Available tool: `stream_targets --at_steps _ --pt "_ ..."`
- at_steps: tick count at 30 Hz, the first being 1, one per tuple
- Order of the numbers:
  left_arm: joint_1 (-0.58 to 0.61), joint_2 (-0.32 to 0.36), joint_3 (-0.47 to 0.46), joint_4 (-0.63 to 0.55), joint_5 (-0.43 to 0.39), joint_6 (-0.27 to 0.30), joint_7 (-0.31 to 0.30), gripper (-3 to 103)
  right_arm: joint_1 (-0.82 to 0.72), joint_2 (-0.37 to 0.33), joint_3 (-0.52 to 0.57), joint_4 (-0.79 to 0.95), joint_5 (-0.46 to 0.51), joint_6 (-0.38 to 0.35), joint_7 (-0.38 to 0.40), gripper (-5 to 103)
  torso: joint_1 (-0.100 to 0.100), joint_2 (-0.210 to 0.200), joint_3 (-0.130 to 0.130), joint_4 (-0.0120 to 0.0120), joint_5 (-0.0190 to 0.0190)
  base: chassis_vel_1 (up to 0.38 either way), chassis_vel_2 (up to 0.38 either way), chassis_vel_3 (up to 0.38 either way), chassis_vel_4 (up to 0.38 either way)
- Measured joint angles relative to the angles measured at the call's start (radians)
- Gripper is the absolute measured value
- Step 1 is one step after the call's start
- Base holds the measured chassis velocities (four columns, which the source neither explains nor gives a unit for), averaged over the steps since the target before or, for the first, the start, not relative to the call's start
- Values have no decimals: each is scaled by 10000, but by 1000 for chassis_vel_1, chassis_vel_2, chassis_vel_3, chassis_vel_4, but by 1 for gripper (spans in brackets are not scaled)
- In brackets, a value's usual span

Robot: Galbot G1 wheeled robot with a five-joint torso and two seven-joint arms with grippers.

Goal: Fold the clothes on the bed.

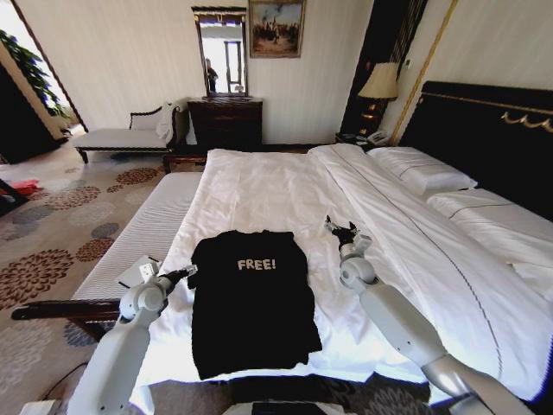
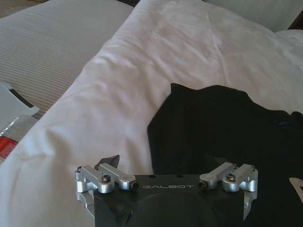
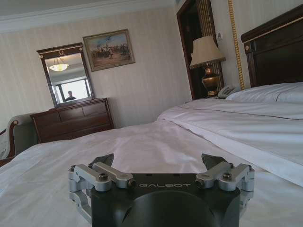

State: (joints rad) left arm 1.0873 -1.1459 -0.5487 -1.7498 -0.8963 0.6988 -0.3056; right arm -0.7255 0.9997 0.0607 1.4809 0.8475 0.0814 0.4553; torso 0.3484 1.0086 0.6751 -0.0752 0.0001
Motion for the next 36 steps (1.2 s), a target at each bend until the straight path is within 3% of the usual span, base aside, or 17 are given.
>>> stream_targets --at_steps 11,15,17,24,32,36 --pt "-369 -526 304 427 191 -45 -16 100 -11 -15 33 -151 -12 -7 64 100 0 0 0 -1 -1 0 0 0 0" --pt "-374 -431 -108 86 -295 -90 -19 100 -20 -29 89 -184 -10 -9 69 100 0 0 -1 -2 -1 0 0 0 0" --pt "-256 -247 -757 -253 -944 -95 -31 100 -46 -25 124 -277 -21 -7 56 100 -1 0 0 0 -3 0 0 0 0" --pt "-94 277 -1929 78 -1274 -159 25 100 9 54 95 -363 -37 9 24 100 0 0 -1 2 -3 0 0 0 0" --pt "124 630 -2074 705 45 -39 155 100 42 131 3 -267 -43 13 17 100 0 0 -1 2 -1 0 0 0 0" --pt "180 538 -1480 784 844 -75 203 100 -8 74 25 -209 -43 13 17 100 0 0 0 -1 -2 0 0 0 0"
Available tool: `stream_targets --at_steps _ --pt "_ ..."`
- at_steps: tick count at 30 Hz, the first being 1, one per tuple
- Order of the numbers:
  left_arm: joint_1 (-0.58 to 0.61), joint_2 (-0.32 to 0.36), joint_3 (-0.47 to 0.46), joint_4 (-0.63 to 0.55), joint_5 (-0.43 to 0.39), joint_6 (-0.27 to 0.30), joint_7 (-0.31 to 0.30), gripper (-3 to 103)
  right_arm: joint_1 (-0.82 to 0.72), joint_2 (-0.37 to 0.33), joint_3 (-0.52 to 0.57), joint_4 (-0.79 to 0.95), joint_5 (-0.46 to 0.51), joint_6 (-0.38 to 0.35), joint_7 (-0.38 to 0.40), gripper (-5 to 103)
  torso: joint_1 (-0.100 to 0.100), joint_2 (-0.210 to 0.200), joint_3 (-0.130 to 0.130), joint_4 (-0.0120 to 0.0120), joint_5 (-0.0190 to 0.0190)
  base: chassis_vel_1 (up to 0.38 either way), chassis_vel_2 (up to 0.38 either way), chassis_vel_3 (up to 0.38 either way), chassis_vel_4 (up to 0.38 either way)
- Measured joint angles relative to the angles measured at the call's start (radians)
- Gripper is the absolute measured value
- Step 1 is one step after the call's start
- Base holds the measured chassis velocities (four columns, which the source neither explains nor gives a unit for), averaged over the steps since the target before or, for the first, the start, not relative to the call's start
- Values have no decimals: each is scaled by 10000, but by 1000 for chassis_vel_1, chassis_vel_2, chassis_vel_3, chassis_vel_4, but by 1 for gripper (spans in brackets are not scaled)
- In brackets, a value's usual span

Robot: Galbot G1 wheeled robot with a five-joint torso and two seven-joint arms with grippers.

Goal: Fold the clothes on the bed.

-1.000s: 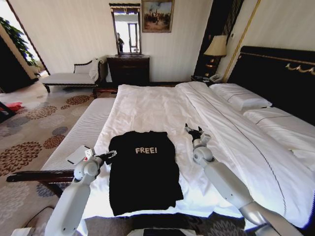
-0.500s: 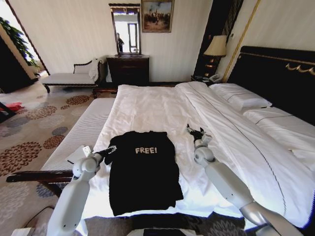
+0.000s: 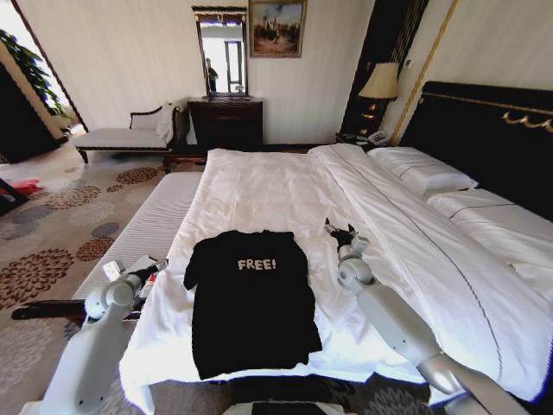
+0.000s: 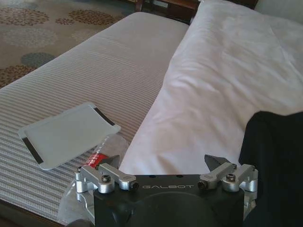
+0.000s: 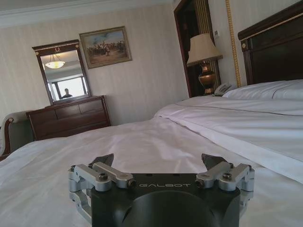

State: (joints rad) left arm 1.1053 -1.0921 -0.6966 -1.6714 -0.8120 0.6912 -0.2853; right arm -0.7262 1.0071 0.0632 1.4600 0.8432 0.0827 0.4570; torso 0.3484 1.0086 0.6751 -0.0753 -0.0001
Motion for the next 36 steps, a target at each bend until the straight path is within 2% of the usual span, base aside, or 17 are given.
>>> stream_targets --at_steps 4,6,8,16,31,36 --pt "-36 -91 396 -6 151 2 -8 100 -31 -35 42 31 0 0 1 100 0 0 0 -1 1 0 0 0 0" --pt "-122 -223 1009 -78 267 77 -93 100 -107 -89 102 104 4 1 7 100 0 0 0 -1 2 0 0 0 0" --pt "-151 -263 1235 -120 293 105 -142 100 -130 -108 129 119 6 1 11 100 0 0 -1 -1 2 0 0 0 0" --pt "-458 -365 2301 -473 55 57 -235 100 -160 -108 171 123 11 -3 59 100 0 0 0 1 2 0 0 0 0" --pt "-620 -496 2351 -199 -19 -140 -229 100 -127 -52 93 -10 -20 -20 117 100 0 0 0 2 1 0 0 0 0" --pt "-642 -620 1893 -247 -271 -195 -199 100 -129 -46 83 -24 -25 -23 143 100 0 0 0 2 1 0 0 0 0"
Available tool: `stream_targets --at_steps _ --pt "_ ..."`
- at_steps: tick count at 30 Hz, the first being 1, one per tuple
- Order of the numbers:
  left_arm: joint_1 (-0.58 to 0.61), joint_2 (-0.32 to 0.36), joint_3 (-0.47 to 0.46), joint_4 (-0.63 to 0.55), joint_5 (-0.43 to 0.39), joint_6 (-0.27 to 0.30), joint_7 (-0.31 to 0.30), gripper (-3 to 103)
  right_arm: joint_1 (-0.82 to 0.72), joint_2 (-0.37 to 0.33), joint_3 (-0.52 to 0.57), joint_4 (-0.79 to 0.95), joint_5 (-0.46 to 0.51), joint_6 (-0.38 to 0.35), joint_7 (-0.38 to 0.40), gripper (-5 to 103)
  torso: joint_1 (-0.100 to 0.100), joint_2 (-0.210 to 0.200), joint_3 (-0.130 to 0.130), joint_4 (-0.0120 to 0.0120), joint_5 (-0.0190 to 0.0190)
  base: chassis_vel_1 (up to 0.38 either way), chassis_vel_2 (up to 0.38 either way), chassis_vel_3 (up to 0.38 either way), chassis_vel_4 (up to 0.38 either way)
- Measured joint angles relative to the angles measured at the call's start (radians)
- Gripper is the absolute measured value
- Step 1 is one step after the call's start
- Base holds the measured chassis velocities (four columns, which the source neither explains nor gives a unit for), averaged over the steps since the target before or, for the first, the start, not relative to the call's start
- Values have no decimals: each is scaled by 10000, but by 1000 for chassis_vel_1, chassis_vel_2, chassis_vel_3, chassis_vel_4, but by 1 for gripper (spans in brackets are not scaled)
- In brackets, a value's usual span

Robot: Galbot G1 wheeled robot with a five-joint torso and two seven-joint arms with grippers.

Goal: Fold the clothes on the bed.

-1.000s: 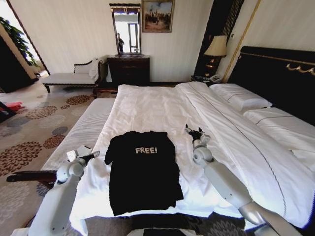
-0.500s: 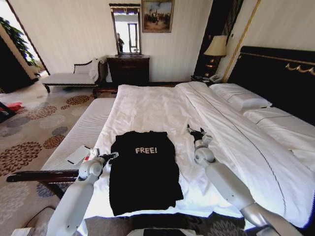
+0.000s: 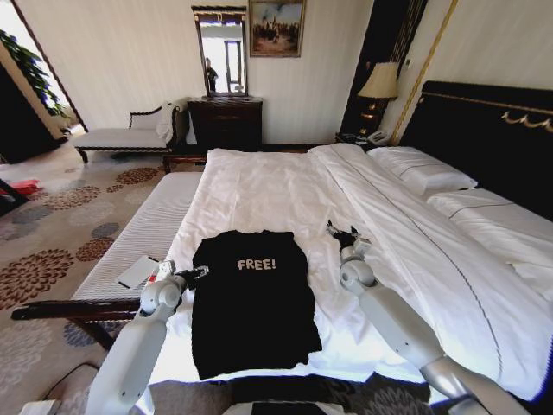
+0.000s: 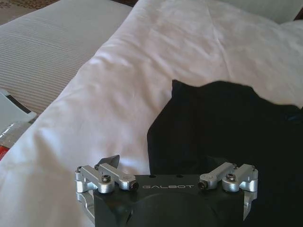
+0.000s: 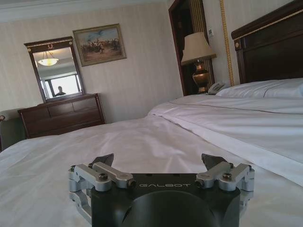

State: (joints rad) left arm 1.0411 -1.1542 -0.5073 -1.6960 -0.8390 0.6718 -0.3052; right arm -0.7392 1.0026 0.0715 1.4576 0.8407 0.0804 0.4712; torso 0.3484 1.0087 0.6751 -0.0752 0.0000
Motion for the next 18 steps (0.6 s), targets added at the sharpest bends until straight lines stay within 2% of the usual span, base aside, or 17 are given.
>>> stream_targets --at_steps 4,6,8,9,12,13,16,18 --pt "70 9 -346 -207 -467 4 81 100 -1 -28 41 -24 0 0 0 100 0 0 0 -1 1 0 0 0 0" --pt "166 50 -632 -300 -733 -41 332 100 -1 -49 76 -63 0 -1 -2 100 0 0 0 -1 0 0 0 0 0" --pt "248 69 -1124 -374 -1650 -133 553 100 -6 -52 95 -74 1 -1 -8 100 0 0 0 0 0 0 0 0 0" --pt "248 69 -1124 -374 -1650 -133 553 100 -6 -52 95 -74 1 -1 -8 100 0 0 0 0 0 0 0 0 0" --pt "178 -12 -1734 -267 -3298 -75 574 100 -20 -25 84 -74 -1 -1 -8 100 -1 0 -1 0 1 0 0 0 0" --pt "178 -12 -1734 -267 -3298 -75 574 100 -20 -25 84 -74 -1 -1 -8 100 -1 0 -1 0 1 0 0 0 0" --pt "120 -110 -2002 56 -4312 207 544 100 -23 -4 45 -54 -7 0 6 100 -1 0 -1 -1 1 0 0 0 0" --pt "126 -162 -2039 174 -4405 316 579 100 -23 -3 36 -37 -7 0 21 100 0 0 0 0 0 0 0 0 0"
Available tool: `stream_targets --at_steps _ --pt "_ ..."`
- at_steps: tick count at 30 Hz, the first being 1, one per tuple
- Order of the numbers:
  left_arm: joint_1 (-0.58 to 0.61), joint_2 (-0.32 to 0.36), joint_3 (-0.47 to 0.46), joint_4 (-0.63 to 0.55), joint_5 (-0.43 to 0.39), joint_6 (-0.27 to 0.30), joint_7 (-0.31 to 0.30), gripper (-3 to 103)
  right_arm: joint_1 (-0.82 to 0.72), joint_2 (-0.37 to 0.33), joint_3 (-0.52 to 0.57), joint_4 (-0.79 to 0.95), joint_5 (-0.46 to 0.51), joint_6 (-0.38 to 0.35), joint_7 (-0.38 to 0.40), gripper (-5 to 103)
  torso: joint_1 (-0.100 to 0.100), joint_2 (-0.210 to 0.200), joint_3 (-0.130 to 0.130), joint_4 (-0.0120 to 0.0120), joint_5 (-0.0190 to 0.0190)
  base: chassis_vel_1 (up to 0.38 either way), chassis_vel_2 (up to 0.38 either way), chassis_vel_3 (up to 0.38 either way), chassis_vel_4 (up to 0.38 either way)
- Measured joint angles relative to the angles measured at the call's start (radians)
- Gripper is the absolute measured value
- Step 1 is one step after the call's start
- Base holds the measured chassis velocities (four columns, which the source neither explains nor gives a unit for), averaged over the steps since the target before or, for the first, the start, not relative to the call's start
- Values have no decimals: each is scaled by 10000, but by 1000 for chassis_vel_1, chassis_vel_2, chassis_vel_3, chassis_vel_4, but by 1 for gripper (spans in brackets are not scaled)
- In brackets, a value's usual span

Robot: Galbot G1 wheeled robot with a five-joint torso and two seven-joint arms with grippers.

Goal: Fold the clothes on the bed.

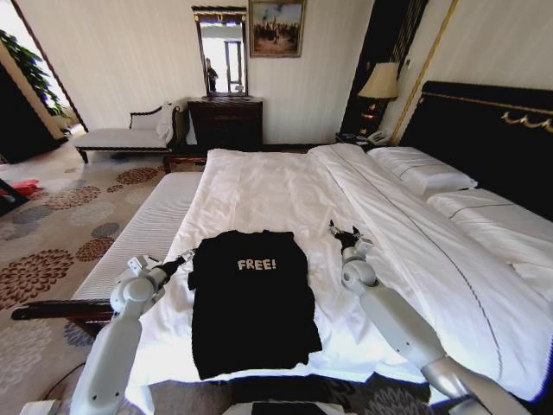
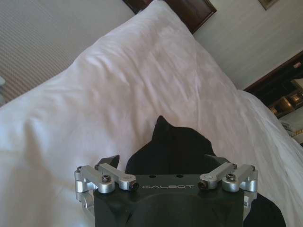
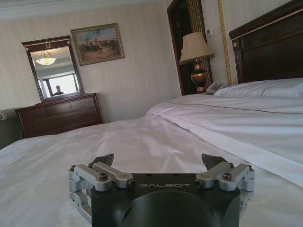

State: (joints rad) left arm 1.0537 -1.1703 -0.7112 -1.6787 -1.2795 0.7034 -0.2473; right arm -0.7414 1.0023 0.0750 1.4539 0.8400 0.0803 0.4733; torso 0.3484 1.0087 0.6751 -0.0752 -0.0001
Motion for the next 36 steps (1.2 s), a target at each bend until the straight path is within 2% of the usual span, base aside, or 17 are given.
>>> stream_targets --at_steps 5,10,17,18,23,24,27,31,33,36 --pt "77 -120 -197 466 262 274 265 100 -24 -43 14 50 -1 0 27 100 0 0 0 -1 -1 0 0 0 0" --pt "130 -98 -430 789 213 314 540 100 -79 -74 72 42 -4 0 34 100 -1 0 -1 1 1 0 0 0 0" --pt "80 -236 -251 979 318 318 606 103 -83 -28 52 29 -4 0 89 100 0 0 0 1 1 0 0 0 0" --pt "4 -325 -182 1042 368 308 607 97 -83 -25 42 47 -4 0 108 100 0 0 -1 0 2 0 0 0 0" --pt "-142 -482 -20 1196 499 190 610 92 -87 -56 43 65 -4 -1 127 100 0 0 -1 0 2 0 0 0 0" --pt "-206 -560 52 1264 604 151 651 81 -102 -79 53 65 -5 0 131 100 -1 0 -1 0 2 0 0 0 0" --pt "-286 -664 121 1349 757 80 718 76 -119 -104 70 65 -4 -1 137 100 0 0 0 0 2 0 0 0 0" --pt "-409 -792 207 1487 1027 -64 839 54 -134 -124 84 36 1 -2 145 100 0 0 0 -1 1 0 0 0 0" --pt "-417 -798 214 1499 1062 -80 857 54 -134 -124 83 29 2 -3 146 100 0 0 0 -1 1 0 0 0 0" --pt "-446 -801 213 1532 1196 -209 944 38 -105 -109 80 -2 8 -13 153 100 0 0 0 -1 0 0 0 0 0"
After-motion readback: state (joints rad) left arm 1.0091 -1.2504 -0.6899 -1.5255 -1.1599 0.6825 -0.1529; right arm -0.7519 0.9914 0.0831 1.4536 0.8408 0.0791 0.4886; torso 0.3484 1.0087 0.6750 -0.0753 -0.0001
